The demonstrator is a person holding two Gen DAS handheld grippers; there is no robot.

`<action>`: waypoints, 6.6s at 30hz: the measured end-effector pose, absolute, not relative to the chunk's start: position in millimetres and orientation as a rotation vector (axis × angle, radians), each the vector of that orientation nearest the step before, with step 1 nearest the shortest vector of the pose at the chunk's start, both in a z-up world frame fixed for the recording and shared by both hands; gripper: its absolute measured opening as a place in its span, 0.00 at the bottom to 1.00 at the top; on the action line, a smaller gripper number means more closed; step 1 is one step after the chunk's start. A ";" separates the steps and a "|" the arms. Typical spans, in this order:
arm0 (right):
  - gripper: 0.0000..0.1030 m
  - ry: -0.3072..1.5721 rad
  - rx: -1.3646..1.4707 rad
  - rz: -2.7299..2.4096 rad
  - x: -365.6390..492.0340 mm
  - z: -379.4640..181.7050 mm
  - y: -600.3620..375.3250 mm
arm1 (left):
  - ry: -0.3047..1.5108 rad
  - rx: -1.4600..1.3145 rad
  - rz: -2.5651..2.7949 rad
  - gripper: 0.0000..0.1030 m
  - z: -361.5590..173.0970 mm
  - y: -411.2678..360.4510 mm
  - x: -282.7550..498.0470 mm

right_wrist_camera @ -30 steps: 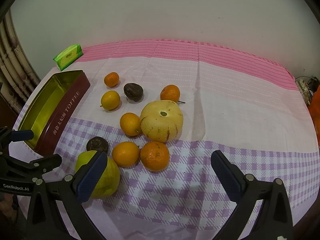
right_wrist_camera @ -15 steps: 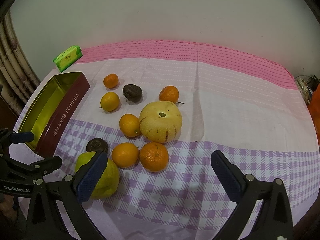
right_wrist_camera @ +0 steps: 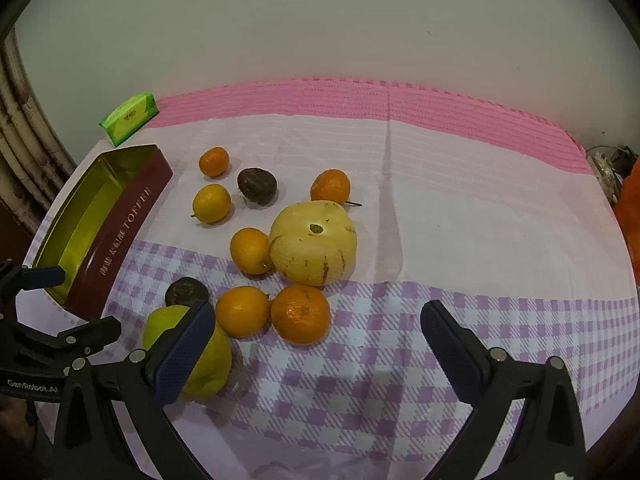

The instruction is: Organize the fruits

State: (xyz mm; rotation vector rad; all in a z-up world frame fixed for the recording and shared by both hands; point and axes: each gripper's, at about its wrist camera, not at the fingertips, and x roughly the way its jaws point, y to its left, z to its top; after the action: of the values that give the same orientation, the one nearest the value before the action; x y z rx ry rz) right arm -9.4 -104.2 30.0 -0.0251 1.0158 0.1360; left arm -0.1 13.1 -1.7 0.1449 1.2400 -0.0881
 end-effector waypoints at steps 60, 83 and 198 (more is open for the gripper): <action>0.36 1.141 -0.016 0.151 -2.6 7.0 -125.5 | 1.327 0.154 -0.428 0.89 -24.3 -63.1 6.4; 0.36 1.154 0.029 0.144 -3.0 -2.4 -136.0 | 1.410 0.078 -0.445 0.64 -38.0 -61.5 10.8; 0.36 1.045 -0.244 0.535 96.7 33.6 98.0 | 1.023 -0.038 0.303 0.83 36.0 260.5 19.3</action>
State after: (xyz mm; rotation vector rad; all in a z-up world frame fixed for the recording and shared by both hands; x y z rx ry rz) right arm 96.7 98.0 33.6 -0.2441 1.0449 0.5354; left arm 19.3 260.5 36.0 -0.0377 1.0233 0.3033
